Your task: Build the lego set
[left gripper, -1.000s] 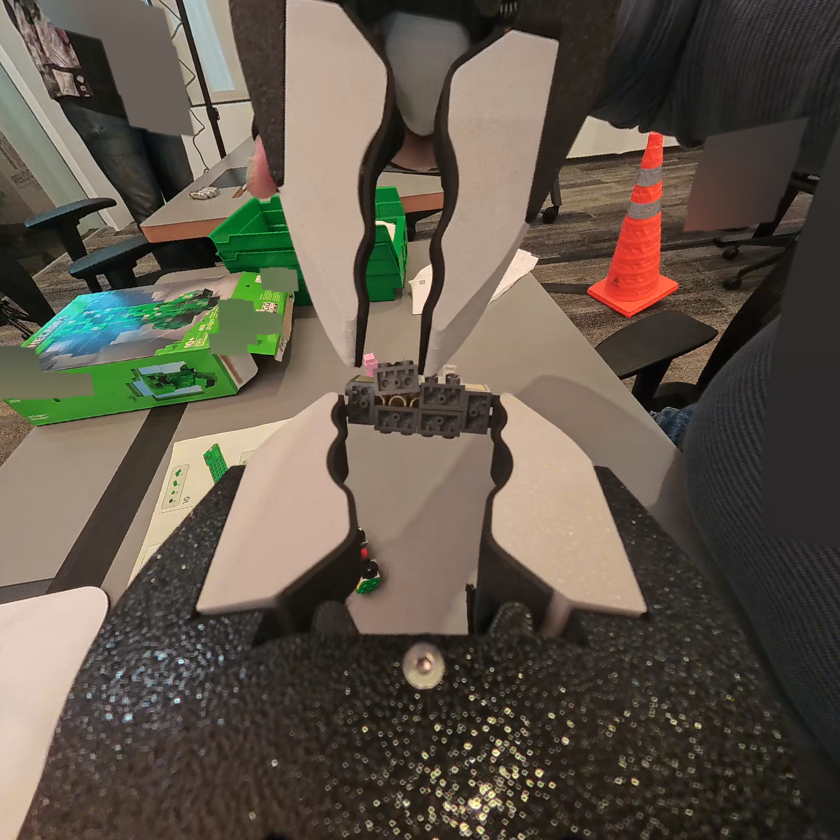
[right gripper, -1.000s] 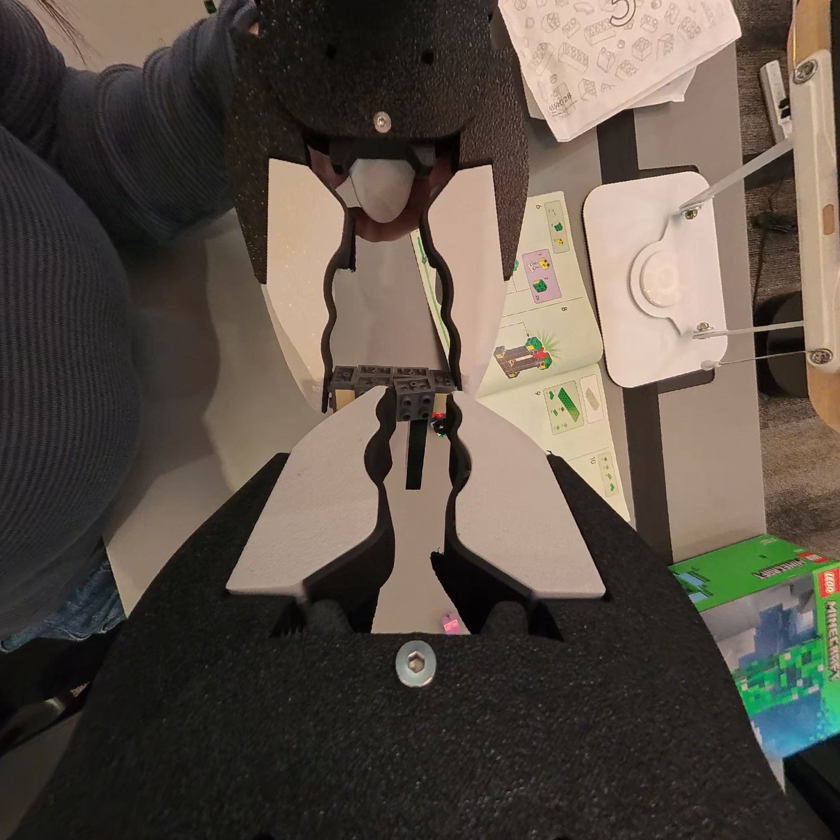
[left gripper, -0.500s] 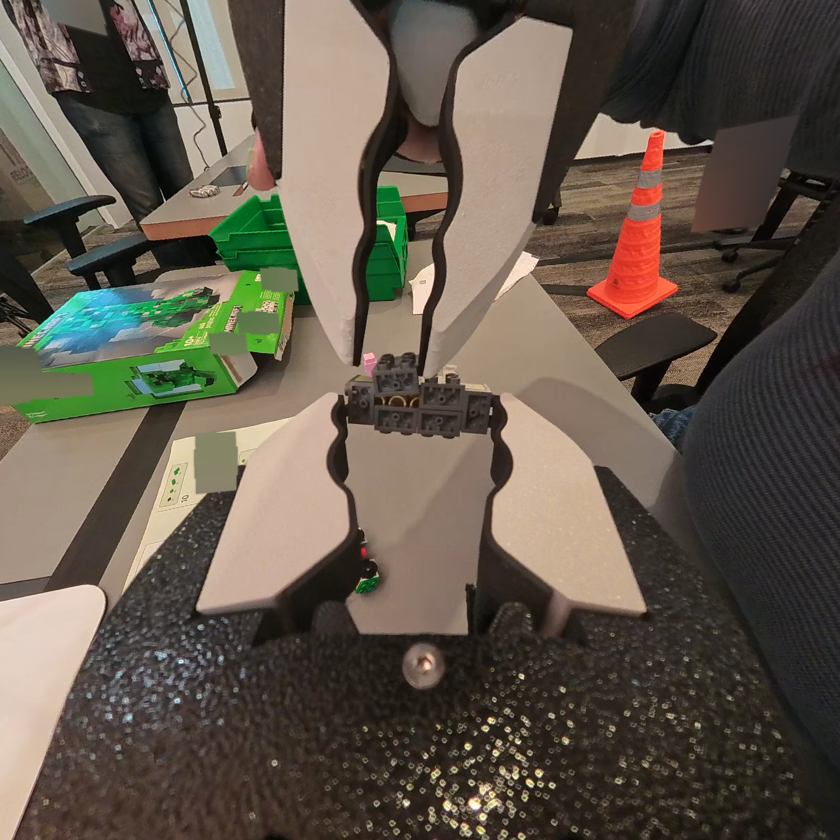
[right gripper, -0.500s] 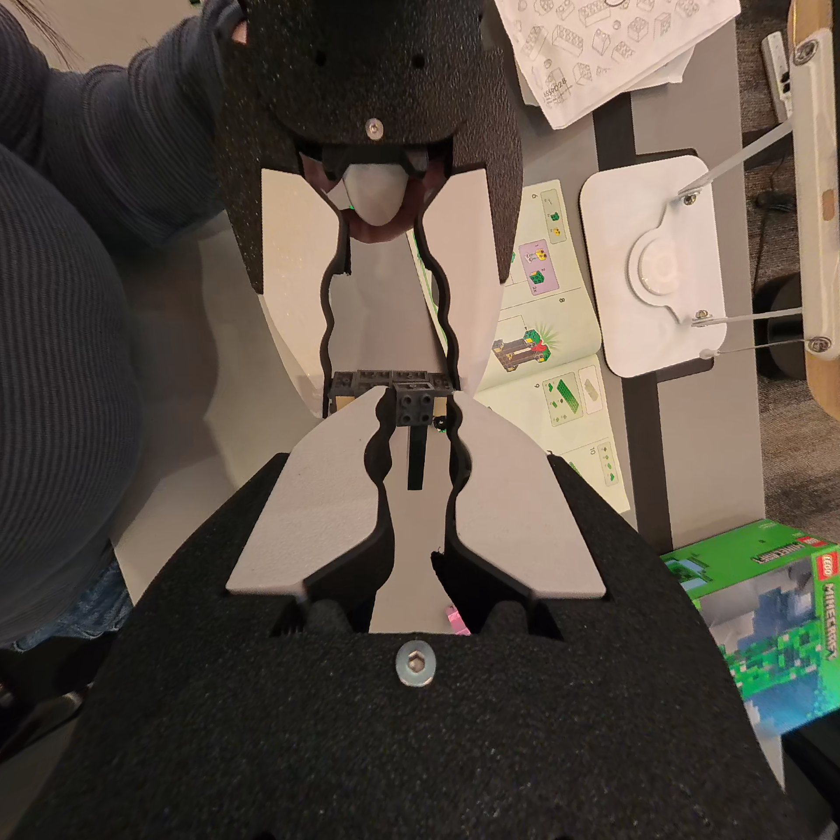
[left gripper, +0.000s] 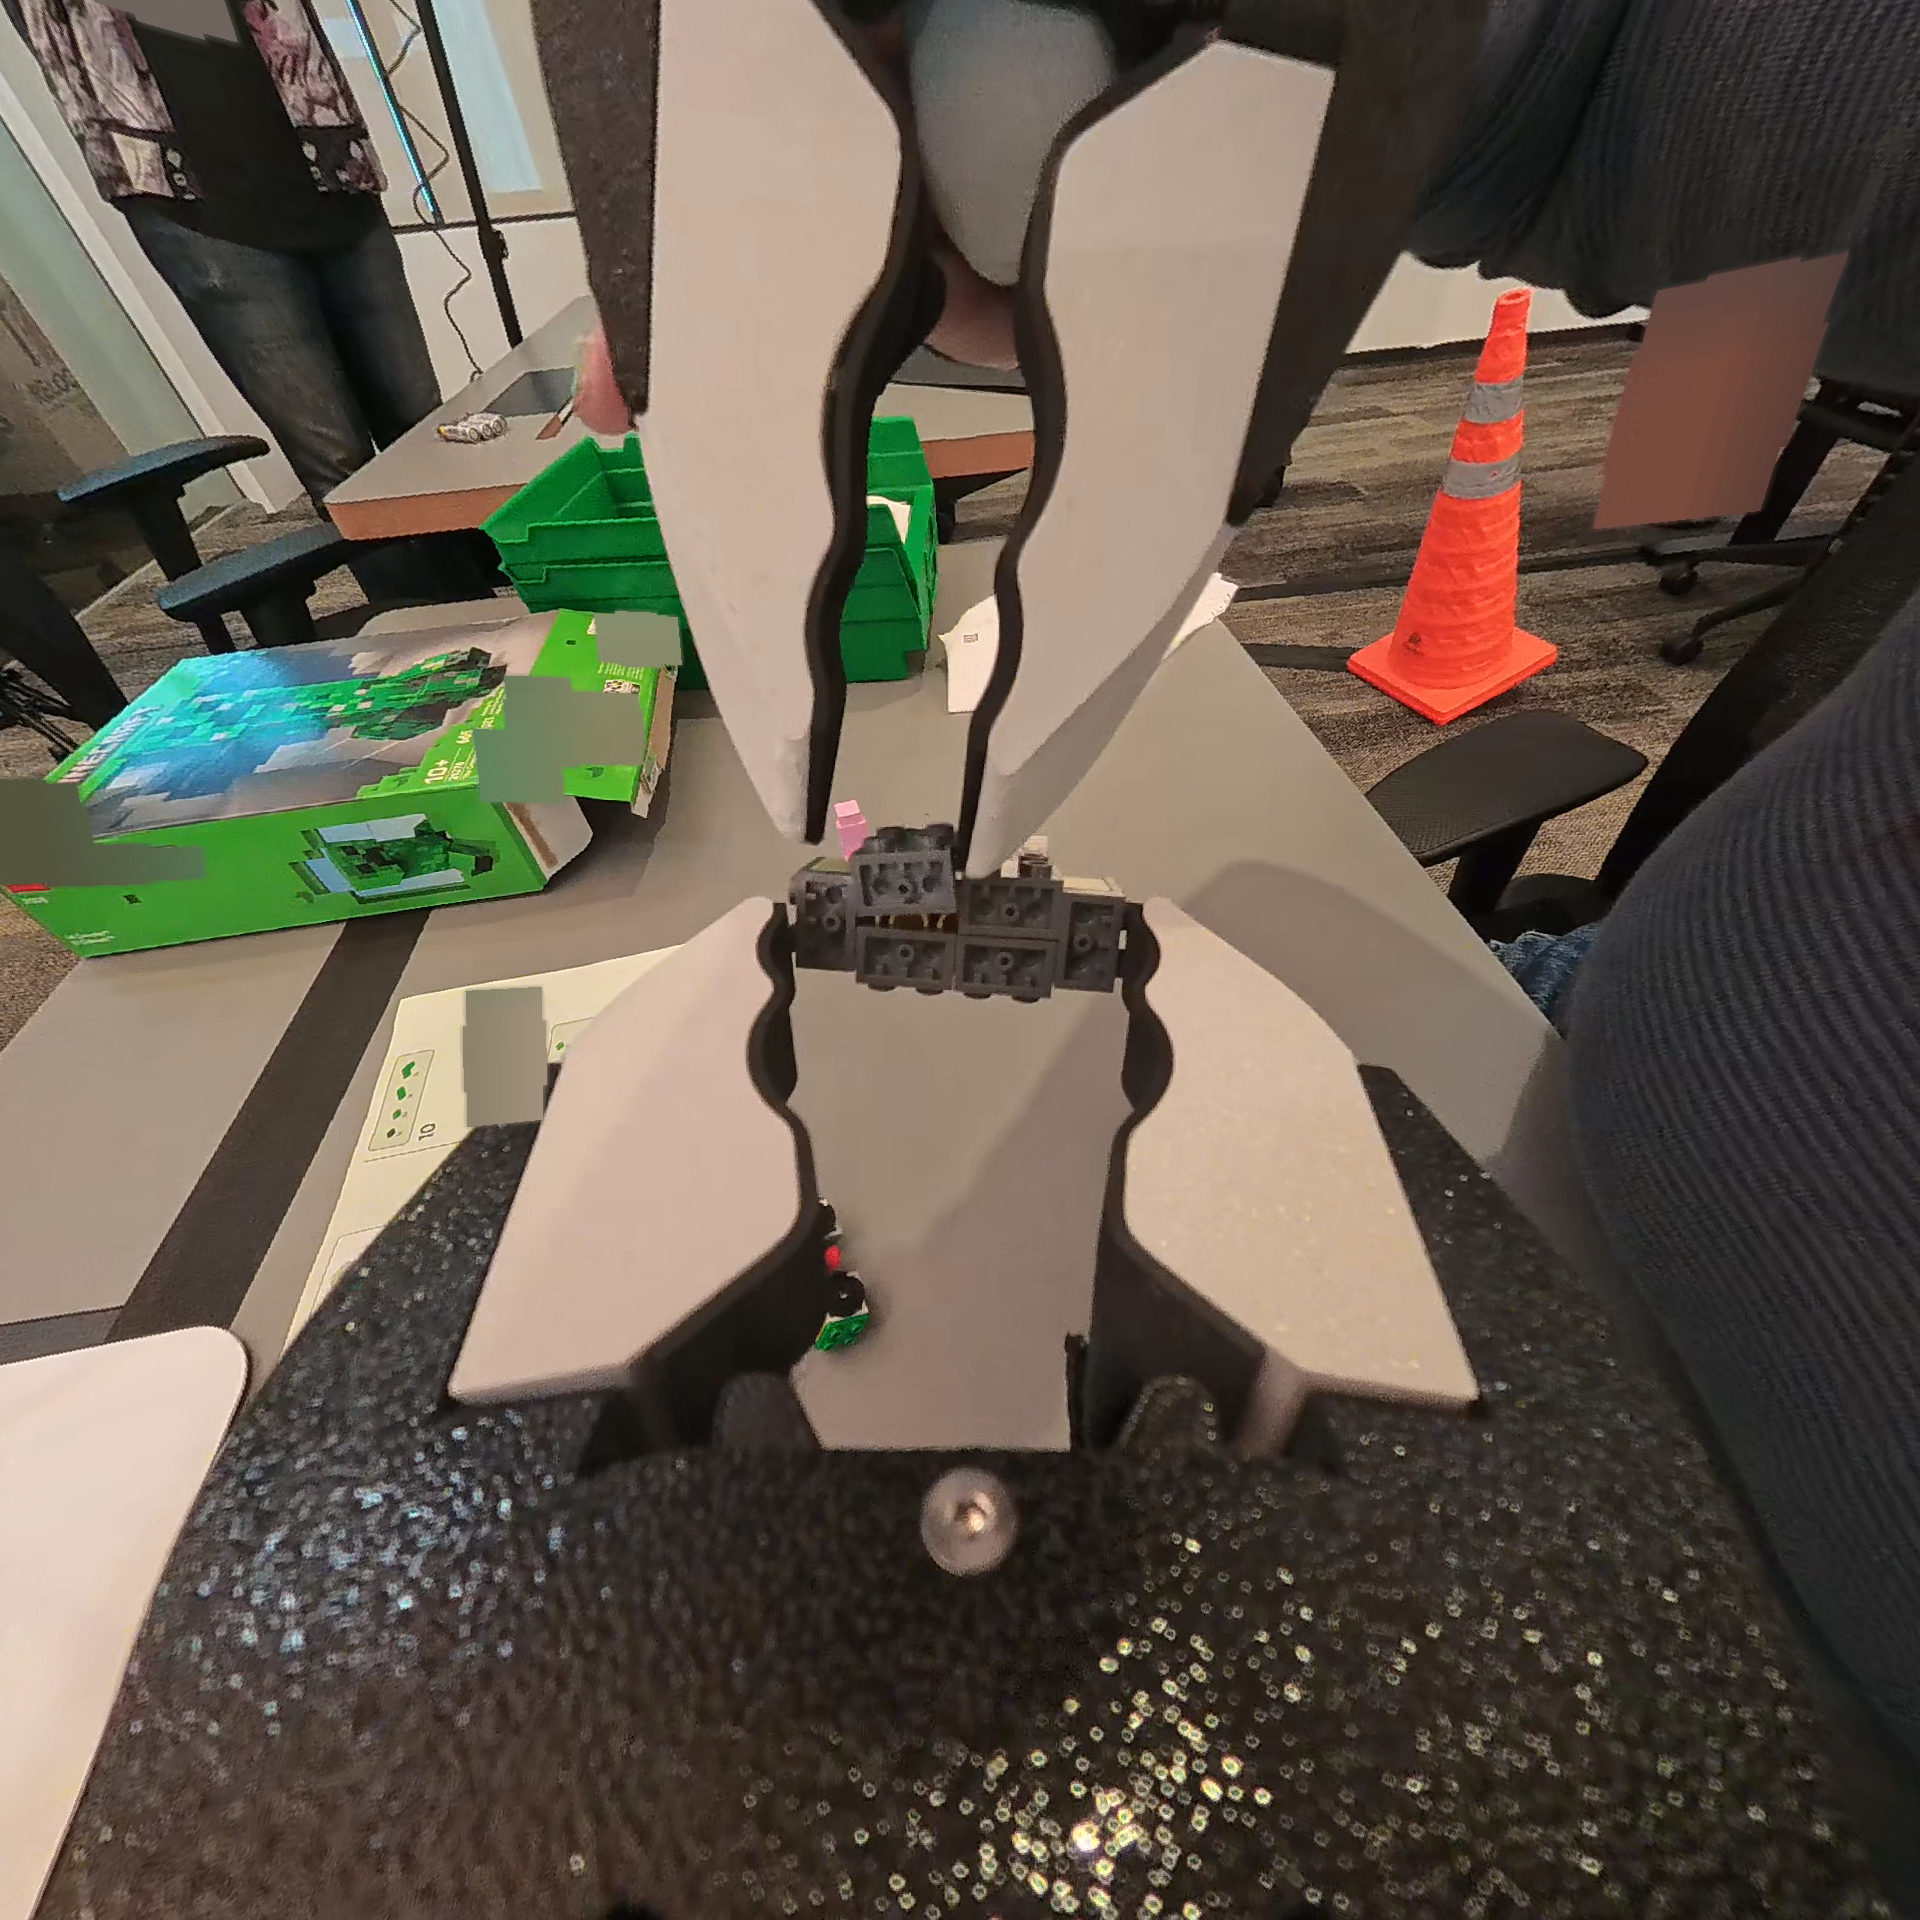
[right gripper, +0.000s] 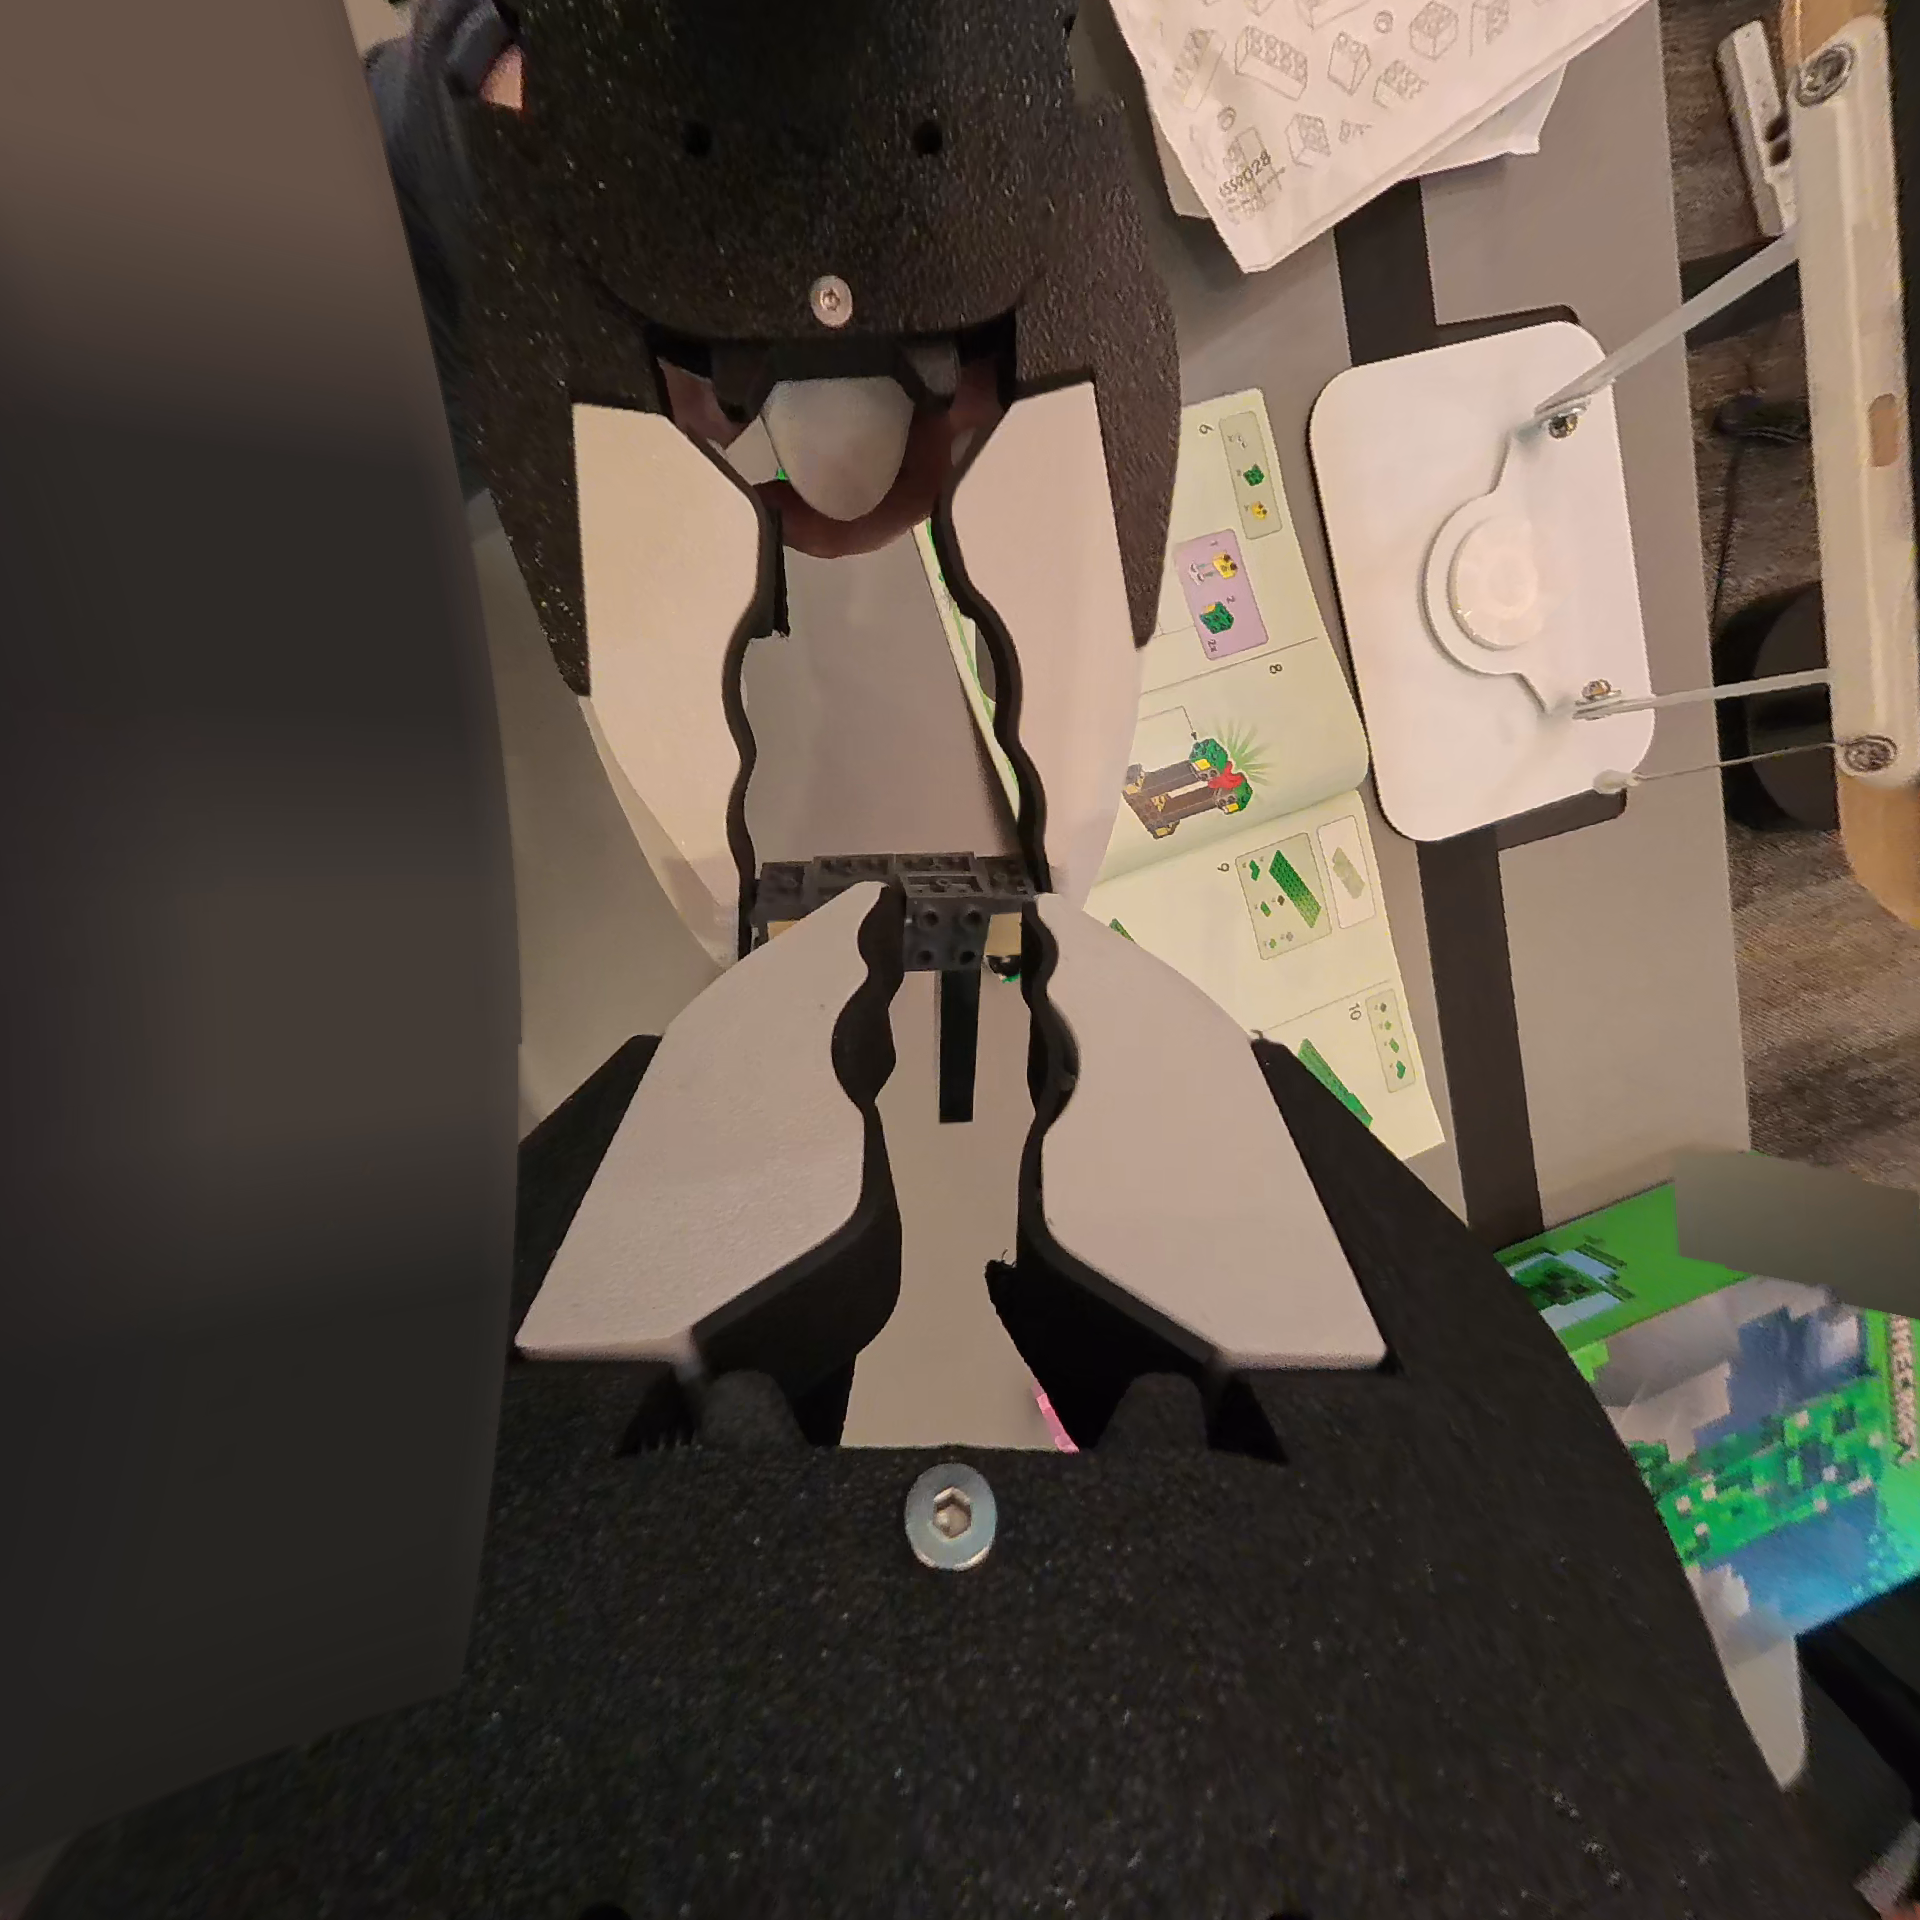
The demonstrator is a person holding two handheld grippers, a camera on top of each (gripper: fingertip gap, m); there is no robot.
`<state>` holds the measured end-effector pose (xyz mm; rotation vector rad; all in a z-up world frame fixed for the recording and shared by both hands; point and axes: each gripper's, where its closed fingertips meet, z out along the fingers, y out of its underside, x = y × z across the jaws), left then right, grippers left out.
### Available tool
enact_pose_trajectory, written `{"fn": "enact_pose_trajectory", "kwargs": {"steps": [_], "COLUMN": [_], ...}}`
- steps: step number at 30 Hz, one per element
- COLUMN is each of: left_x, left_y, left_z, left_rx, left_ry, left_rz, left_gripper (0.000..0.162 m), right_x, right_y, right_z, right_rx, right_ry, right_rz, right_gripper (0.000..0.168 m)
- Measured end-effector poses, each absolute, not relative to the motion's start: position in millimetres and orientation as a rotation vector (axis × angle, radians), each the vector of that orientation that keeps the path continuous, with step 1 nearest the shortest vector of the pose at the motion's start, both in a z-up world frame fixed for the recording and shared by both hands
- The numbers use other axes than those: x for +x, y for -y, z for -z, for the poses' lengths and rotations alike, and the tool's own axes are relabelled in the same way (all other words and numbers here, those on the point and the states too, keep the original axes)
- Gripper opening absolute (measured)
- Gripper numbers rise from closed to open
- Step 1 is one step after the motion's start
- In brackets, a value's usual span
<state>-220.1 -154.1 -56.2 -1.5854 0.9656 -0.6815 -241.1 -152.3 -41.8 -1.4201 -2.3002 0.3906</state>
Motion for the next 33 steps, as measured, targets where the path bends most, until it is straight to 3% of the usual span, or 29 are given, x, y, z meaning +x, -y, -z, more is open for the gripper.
{"fn": "enact_pose_trajectory", "kwargs": {"steps": [21, 33], "left_x": [-218.7, -217.6], "left_y": [155.7, 170.3], "left_z": [54.6, 34.7], "left_rx": [-1.571, -1.443], "left_ry": [-0.971, -0.955], "left_rz": [0.699, 0.859], "left_gripper": [0.061, 0.061], "right_x": [-237.4, -211.2], "right_y": [147.3, 168.6], "right_z": [35.9, 16.3], "right_rx": [-1.374, -0.79], "right_ry": [2.3, 2.43], "right_rz": [-0.307, -0.294], "right_gripper": [0.023, 0.022]}}
